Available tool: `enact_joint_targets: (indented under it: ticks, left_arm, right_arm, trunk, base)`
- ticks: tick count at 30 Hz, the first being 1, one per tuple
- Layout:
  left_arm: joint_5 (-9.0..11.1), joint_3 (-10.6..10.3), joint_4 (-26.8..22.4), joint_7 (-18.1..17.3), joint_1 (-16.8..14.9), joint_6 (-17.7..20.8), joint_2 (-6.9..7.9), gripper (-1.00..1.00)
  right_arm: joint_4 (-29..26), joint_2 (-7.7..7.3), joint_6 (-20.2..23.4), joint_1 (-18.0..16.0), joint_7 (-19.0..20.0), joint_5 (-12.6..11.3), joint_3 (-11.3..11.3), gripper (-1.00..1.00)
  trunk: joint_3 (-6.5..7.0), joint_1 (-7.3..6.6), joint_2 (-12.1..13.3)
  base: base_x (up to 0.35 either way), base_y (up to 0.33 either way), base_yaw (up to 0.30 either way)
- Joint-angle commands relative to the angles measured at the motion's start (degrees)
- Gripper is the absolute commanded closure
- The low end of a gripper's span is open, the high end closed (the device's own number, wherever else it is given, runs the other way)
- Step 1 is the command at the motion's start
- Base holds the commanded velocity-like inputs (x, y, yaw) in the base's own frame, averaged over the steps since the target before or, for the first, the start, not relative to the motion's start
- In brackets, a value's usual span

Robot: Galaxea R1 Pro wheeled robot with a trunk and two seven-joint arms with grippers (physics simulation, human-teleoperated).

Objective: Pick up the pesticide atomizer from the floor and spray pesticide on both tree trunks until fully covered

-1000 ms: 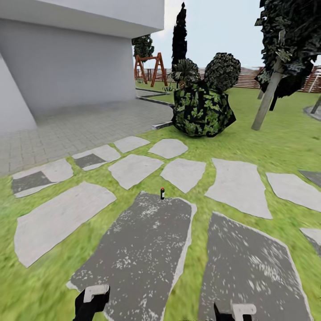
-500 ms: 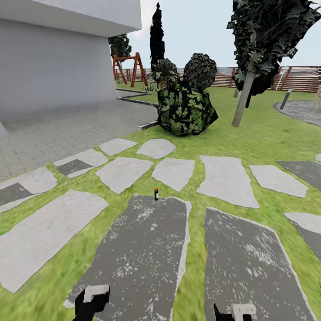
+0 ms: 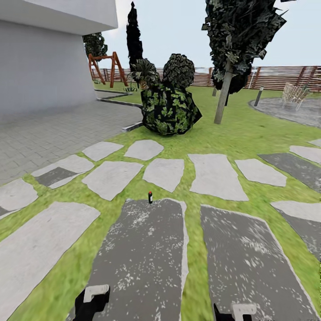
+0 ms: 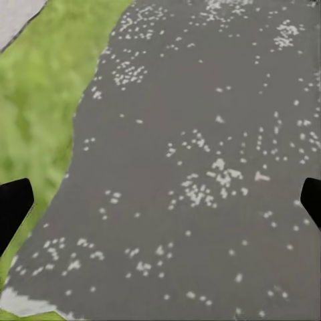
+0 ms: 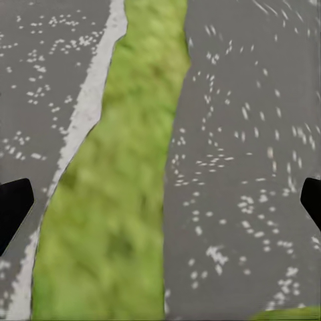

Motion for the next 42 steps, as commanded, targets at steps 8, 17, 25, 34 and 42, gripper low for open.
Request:
enact_joint_targets:
  ticks: [8,17,25,34,42]
  left_arm:
    - [0.00,0.00,0.00,0.00,-0.03,-0.01,0.00,-1.00]
    - [0.00,0.06,0.00,0.00,-0.03,0.00,0.00,-1.00]
    - [0.00,0.00,0.00,0.00,-0.02,-0.01,0.00,-1.00]
    - [0.00,0.00,0.00,0.00,-0.03,-0.03,0.00,-1.00]
    - [0.00,0.00,0.00,0.00,-0.02,0.03,0.00,-1.00]
  right_arm:
    - [0.00,-0.01,0.00,0.00,0.00,0.00,0.00,-1.00]
    - [0.00,-0.02,0.00,0.00,0.00,0.00,0.01,-1.00]
    - [-0.04,0.02,0.00,0.00,0.03,0.00,0.08,-1.00]
    - [0.00,0.03,-0.01,0.00,0.10,0.01,0.09,-1.00]
    - [0.00,0.03,0.00,0.00,0.09,0.00,0.09,-1.00]
  trunk:
    - [0.00,0.00,0.00]
    - [0.00,0.00,0.00]
    - [0.00,0.00,0.00]
    - [0.00,0.00,0.00]
    - [0.00,0.00,0.00]
  base:
    - [0.091,0.292,-0.264]
    - [0.092,0.298,-0.246]
    - [0.092,0.299,-0.041]
    - [0.092,0.298,-0.002]
    - [0.091,0.298,0.000]
